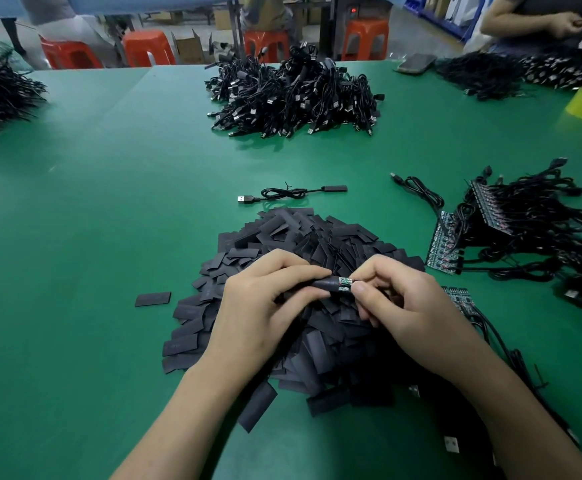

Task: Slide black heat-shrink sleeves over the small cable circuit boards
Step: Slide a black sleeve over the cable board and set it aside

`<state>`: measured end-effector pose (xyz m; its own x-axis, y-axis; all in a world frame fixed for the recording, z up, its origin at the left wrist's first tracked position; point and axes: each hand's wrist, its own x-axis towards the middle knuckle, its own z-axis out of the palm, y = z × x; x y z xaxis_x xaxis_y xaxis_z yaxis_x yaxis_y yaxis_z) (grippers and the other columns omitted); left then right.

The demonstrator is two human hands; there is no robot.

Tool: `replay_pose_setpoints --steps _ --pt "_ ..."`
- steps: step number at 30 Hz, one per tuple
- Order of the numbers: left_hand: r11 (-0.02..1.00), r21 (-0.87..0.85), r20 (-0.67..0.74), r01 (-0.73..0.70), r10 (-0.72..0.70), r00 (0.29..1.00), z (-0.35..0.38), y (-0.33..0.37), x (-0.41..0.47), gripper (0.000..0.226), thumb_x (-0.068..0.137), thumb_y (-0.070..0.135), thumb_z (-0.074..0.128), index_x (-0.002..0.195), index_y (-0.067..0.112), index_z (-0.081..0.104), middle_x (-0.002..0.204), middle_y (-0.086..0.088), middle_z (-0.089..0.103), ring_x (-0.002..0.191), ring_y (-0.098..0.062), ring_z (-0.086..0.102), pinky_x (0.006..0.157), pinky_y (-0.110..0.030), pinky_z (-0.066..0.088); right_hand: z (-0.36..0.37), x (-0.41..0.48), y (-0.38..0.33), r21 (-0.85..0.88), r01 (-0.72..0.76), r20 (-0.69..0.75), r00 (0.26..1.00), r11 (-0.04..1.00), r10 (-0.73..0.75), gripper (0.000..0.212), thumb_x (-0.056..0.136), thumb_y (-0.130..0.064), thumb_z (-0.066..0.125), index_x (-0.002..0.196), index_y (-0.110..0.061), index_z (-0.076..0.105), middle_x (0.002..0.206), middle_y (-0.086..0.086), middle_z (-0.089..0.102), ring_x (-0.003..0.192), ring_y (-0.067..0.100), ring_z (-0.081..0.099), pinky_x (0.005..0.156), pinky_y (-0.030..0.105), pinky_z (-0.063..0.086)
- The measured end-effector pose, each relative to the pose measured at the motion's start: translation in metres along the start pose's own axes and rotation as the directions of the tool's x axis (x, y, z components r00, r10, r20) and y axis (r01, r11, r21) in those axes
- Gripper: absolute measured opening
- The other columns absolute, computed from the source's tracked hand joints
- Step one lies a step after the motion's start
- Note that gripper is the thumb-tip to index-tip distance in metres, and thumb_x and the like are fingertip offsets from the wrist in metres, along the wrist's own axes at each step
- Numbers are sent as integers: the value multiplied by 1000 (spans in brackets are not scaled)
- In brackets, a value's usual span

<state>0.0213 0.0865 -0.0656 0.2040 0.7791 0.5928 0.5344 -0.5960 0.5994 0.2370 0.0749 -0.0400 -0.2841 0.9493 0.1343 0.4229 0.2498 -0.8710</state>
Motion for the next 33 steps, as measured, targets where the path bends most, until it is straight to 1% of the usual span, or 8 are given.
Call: replay_pose_setpoints --steps 3,7,10,15,19,23,29,33 --pt "1000 -14 11 -6 6 1000 1 2 -1 17 89 24 77 106 19 80 97 13 67 90 1 63 80 -10 43 1 0 1 2 -25 -14 1000 1000 25 13 98 -16 63 86 -20 66 67 -6 65 61 2 57 60 13 39" --pt "1000 -10 12 -19 19 1000 3 2 -3 18 89 21 79 106 17 80 96 9 67 88 -1 62 80 -9 42 1 0 2 -40 -35 -40 999 999 33 10 95 -18 67 85 -22 69 73 -9 68 69 6 62 65 21 45" --pt "999 4 11 -51 51 999 4 1 -5 19 89 19 80 108 16 79 98 7 68 88 -3 63 81 -11 45 2 0 1 -48 -37 -50 998 998 35 11 94 -16 68 85 -22 69 76 -8 70 71 6 63 67 19 46" --pt "997 17 14 -76 75 997 6 0 -5 19 91 21 78 109 15 78 99 6 69 88 -1 63 81 -12 47 2 0 1 -72 -38 -52 998 997 34 12 94 -17 67 84 -23 69 71 -10 67 65 1 59 62 17 42" --pt "998 -14 -15 -59 58 998 7 2 -5 18 91 22 77 107 14 78 99 8 69 90 0 63 81 -12 47 0 -1 -1 -26 -30 -44 999 999 29 15 96 -17 65 83 -24 69 67 -14 63 62 0 55 60 16 41" --pt "998 1 8 -67 67 998 8 1 -5 22 92 25 77 112 17 78 98 10 66 85 3 60 76 -10 46 -1 -1 1 19 -27 -50 998 999 28 15 97 -15 67 83 -23 69 67 -11 63 62 3 55 59 20 42" --pt "998 -36 7 -52 52 999 8 2 -5 20 92 24 76 111 17 78 97 9 66 85 0 62 75 -10 43 1 -1 0 22 -15 -32 999 1000 16 10 92 -33 64 85 -26 68 70 -10 65 63 1 57 60 20 43" --pt "997 -71 -9 -33 33 999 10 7 -5 19 93 25 74 109 15 78 98 9 68 89 -4 64 79 -13 46 0 0 -1 43 -23 -25 999 999 24 13 90 -35 63 86 -25 69 72 -10 66 66 4 60 63 23 46"
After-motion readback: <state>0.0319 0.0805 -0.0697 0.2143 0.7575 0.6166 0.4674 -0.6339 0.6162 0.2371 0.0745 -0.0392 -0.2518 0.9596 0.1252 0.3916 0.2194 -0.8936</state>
